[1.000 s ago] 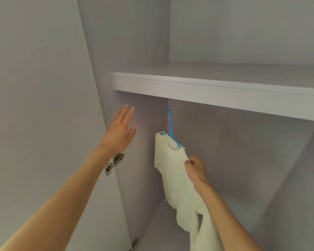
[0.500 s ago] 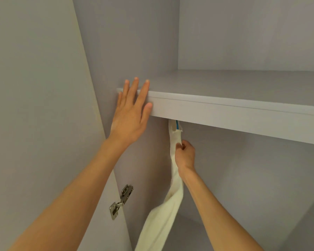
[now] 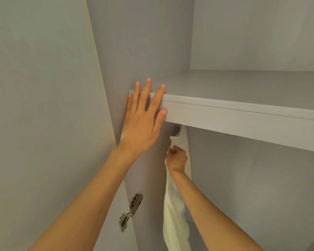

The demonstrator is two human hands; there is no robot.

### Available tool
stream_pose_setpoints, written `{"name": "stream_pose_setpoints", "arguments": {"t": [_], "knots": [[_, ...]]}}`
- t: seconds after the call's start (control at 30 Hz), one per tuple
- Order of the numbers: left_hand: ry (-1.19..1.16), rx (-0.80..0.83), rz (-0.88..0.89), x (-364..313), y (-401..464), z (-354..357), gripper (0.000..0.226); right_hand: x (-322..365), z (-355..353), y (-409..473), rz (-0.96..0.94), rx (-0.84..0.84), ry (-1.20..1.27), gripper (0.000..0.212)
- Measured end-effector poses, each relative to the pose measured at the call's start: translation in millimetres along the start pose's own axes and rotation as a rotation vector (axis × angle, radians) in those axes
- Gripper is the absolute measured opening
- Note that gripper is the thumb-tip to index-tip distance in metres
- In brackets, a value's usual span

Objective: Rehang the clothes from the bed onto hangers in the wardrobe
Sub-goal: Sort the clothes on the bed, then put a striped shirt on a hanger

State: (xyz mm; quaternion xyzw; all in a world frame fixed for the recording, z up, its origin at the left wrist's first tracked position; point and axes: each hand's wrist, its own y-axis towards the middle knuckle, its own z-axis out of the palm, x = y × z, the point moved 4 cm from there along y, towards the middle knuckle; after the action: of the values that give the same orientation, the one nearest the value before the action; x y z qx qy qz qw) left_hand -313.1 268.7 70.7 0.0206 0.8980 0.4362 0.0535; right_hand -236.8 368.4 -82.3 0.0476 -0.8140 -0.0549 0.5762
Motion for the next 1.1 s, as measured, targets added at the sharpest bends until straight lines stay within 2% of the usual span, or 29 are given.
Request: {"name": "stream_pose_setpoints", "arguments": {"t": [0.1,0.4,0.5,0.57,0.63,0.7,0.87,1.1], "knots": [[-0.010,0.015,0.005,0.3,0.0,-1.1,0.052,6.6,18.6,0.9,0.009,0.059,-0.031,0.038],[-0.031,0.065,0.022,2.2,-1.5,-2.8,0.053,8.9,57.3,10.5,0.060,0.330,-0.006,0.015],[-0.015,0.124,0.028,2.7,-2.0,-4.1,0.056,5.7,52.1,11.3,0.046,0.412,-0.087,0.019],[-0.014,0.171,0.026,2.7,-2.0,-6.5,0.059,7.0,47.1,8.3,0.005,0.455,-0.169,0.037],[0.013,0.190,0.006,3.8,-4.9,-10.3,0.063,12.3,37.8,-0.7,-0.083,0.467,-0.216,0.053],[0.067,0.171,-0.040,3.7,-15.6,-16.0,0.065,15.7,26.4,-11.4,-0.224,0.467,-0.272,0.059],[0.212,0.166,-0.093,-12.6,-102.6,-22.8,0.066,6.0,-12.4,-59.1,-0.456,0.513,-0.467,0.062],[0.231,0.300,-0.431,-38.7,-280.6,-52.9,0.055,-13.6,-40.8,-175.2,-0.652,0.690,-0.398,0.057]]}}
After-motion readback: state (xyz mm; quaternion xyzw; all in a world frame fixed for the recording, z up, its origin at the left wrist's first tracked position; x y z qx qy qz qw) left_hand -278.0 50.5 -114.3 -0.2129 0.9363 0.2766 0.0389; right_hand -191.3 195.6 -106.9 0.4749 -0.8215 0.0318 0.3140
